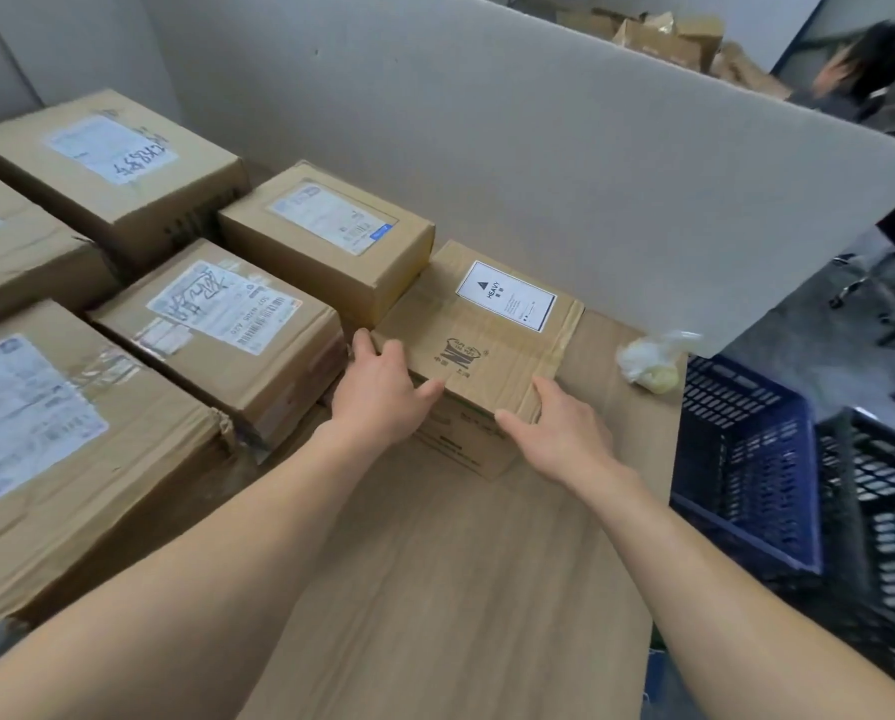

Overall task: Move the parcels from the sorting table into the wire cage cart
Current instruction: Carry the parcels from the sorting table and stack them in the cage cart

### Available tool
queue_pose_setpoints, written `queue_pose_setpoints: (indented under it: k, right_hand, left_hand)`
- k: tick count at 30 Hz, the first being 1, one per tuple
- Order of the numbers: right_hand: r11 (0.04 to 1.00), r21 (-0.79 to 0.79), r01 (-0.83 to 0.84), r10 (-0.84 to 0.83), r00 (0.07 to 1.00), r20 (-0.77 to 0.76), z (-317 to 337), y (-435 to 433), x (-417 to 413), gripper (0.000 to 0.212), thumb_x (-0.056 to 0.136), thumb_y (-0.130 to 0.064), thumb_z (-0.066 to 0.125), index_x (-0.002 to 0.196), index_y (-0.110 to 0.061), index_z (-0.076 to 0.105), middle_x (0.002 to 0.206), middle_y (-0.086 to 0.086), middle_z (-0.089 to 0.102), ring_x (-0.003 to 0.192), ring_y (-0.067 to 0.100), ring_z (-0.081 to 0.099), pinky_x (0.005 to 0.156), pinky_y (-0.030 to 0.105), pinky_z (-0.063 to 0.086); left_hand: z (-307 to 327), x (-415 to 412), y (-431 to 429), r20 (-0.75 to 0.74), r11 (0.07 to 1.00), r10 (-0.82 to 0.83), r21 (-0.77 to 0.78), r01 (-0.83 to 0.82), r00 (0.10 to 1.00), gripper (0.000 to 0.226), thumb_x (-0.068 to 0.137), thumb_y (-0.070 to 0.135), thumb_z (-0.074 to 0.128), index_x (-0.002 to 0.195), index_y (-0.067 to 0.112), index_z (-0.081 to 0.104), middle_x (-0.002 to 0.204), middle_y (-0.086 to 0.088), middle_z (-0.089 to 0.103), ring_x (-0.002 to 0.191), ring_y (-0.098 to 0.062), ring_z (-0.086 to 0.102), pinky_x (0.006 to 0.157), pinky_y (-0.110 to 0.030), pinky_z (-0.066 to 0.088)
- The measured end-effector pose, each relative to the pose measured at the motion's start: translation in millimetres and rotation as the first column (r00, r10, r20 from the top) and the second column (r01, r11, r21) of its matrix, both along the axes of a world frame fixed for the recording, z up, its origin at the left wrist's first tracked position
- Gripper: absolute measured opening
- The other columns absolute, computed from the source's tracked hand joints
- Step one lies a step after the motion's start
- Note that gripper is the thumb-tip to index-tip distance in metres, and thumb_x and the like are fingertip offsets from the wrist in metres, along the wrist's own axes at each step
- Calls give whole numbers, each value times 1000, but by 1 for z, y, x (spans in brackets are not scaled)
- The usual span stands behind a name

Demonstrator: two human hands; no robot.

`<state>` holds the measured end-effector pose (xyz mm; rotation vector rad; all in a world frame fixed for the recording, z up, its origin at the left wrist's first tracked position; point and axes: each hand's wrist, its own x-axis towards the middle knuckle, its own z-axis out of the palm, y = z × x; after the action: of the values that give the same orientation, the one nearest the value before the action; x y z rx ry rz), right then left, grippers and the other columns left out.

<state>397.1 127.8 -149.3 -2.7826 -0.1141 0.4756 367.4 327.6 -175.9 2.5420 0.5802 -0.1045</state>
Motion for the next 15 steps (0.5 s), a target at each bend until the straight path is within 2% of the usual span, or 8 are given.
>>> queue_pose_setpoints:
  k: [3, 5, 9, 12, 15]
  right_hand:
    - [992, 117, 47, -47, 999, -3, -3, -1, 2, 64, 92, -53, 61, 143, -18, 47, 139, 6, 59, 129, 31, 53, 103, 41, 46]
    - [985, 152, 83, -85, 996, 10, -4, -3, 2, 56, 91, -49, 64, 133, -14, 55, 132, 9, 63, 123, 32, 56, 101, 40, 47]
    - [977, 173, 121, -130, 990, 46, -4, -13, -2, 44, 89, -45, 66, 115, -9, 65, 117, 9, 69, 111, 31, 61, 95, 39, 50]
    - [979, 163, 124, -134, 990, 48, -2, -26, -12, 46, 87, -42, 68, 114, -5, 68, 115, 10, 70, 111, 31, 63, 96, 41, 52]
    - [985, 141, 104, -109, 994, 31, 2, -41, -30, 35, 85, -37, 69, 108, -9, 71, 109, 7, 71, 106, 28, 64, 93, 40, 53]
  left_hand:
    - [2, 4, -1, 18, 999, 23, -28, -23, 1000, 62, 91, 59, 58, 132, 14, 46, 145, -12, 30, 114, -34, 56, 86, -39, 51]
    - [2, 3, -4, 18, 999, 17, -30, -16, 1000, 57, 91, 58, 58, 127, 15, 47, 138, -11, 33, 105, -33, 57, 84, -40, 53]
    - [2, -9, -19, 17, 1000, 13, -21, -13, 1000, 48, 91, 58, 59, 117, 19, 46, 126, -8, 36, 87, -25, 56, 71, -35, 52]
    - [3, -24, -32, 5, 1000, 24, -20, -24, 1000, 44, 91, 57, 60, 111, 20, 44, 118, -5, 35, 79, -20, 53, 65, -33, 46]
    - [3, -43, -42, -9, 999, 40, -13, -40, 999, 44, 90, 57, 60, 106, 21, 43, 112, -4, 34, 78, -22, 53, 64, -36, 45]
